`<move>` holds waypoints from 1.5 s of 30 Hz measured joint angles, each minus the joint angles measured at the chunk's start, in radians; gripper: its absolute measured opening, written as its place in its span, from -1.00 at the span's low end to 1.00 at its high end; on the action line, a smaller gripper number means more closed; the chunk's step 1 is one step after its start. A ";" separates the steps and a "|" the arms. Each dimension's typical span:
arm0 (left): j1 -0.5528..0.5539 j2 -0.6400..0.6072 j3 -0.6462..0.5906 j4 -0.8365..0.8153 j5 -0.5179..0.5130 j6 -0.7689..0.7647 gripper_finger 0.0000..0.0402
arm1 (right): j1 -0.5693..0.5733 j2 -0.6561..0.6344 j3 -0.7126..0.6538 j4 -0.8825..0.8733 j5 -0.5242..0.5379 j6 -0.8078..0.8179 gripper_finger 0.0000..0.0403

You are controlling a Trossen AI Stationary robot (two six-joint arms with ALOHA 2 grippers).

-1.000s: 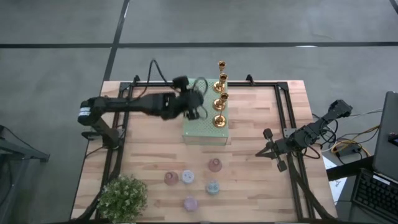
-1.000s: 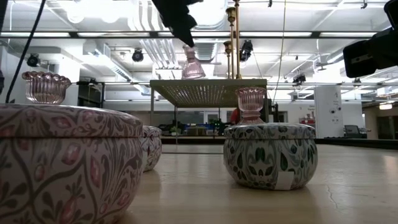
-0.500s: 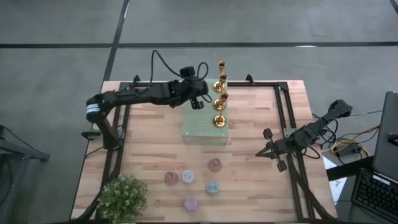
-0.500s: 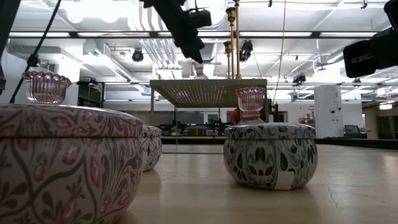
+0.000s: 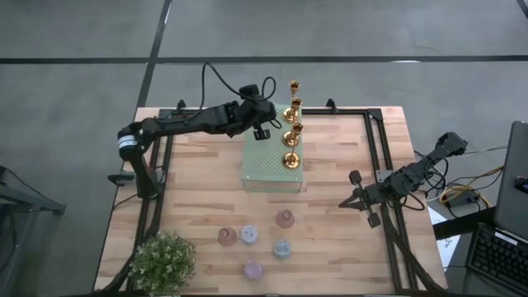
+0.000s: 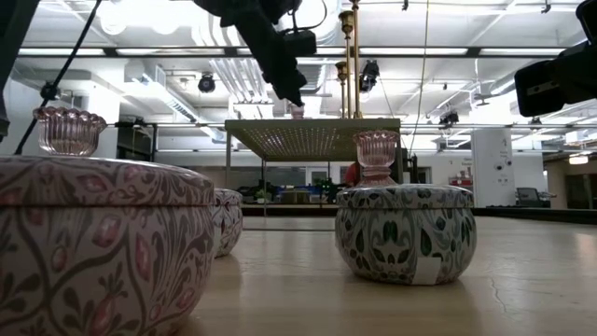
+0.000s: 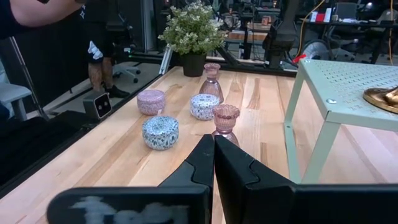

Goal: Pick & Place candle stick holders
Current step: Put the bottom right pink candle holder on the shelf

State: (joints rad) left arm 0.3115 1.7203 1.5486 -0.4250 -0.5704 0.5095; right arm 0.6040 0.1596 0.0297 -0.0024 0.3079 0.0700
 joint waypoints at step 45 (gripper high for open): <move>0.011 0.045 0.000 0.063 0.007 0.035 -0.91 | 0.000 0.000 0.000 0.000 0.000 0.000 -0.96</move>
State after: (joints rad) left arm 0.3225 1.7649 1.5485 -0.3617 -0.5631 0.5442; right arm 0.6038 0.1596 0.0296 -0.0024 0.3078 0.0700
